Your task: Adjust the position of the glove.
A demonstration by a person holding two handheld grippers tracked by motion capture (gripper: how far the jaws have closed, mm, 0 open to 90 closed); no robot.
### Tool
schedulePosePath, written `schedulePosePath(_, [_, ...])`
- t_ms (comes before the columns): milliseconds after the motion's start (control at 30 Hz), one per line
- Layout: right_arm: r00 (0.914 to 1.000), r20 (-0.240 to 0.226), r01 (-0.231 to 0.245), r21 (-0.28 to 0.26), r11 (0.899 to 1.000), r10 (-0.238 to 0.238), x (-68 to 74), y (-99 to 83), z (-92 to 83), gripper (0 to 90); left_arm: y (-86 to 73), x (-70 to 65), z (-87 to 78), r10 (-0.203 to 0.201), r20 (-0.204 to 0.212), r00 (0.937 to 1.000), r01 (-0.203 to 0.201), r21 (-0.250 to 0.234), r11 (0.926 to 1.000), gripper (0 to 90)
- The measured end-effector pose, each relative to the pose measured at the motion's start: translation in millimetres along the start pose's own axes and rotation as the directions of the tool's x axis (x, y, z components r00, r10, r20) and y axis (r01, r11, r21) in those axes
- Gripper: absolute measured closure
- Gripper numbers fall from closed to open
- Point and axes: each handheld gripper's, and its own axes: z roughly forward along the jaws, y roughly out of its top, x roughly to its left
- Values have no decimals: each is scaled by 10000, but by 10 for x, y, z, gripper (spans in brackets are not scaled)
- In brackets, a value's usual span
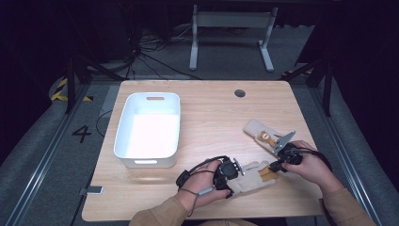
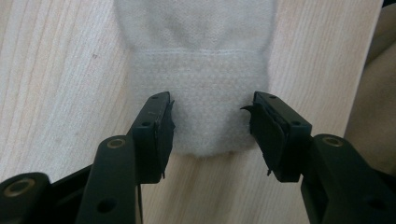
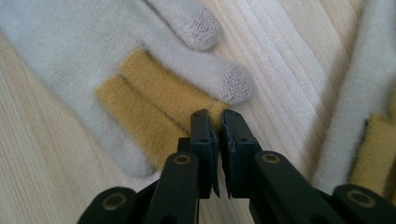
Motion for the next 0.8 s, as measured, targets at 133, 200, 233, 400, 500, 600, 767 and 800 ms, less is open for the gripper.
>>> schedulePosePath(133, [10000,-3,-4,-10,10000,4,1,1,1,846,7,5,23,-83,-29,10000,83,-4,10000,521])
schedulePosePath(200, [10000,0,17,-13,10000,-17,4,3,3,846,10,9,28,-107,-44,9999,107,23,9999,577])
schedulePosePath(233, [10000,6,23,-15,10000,-23,6,6,4,846,12,5,33,-118,-141,9998,118,3,9999,606])
schedulePosePath(400, [10000,-8,-1,15,10000,1,12,8,3,846,23,-6,42,-288,-372,9989,287,-44,9996,782])
schedulePosePath(500, [10000,51,20,-12,10000,-20,16,8,-2,850,18,-3,31,-299,-302,9991,296,-109,9995,823])
schedulePosePath(600, [10000,27,33,-53,10000,-33,16,8,-9,853,20,25,8,-238,-172,9996,236,-97,9997,826])
schedulePosePath(767, [9999,140,-43,-417,9991,49,30,22,-99,869,29,57,-95,78,-428,9991,-77,31,10000,829])
schedulePosePath(800, [9998,162,-60,-527,9986,68,38,23,-120,870,23,72,-121,117,-472,9988,-120,-62,9999,829])
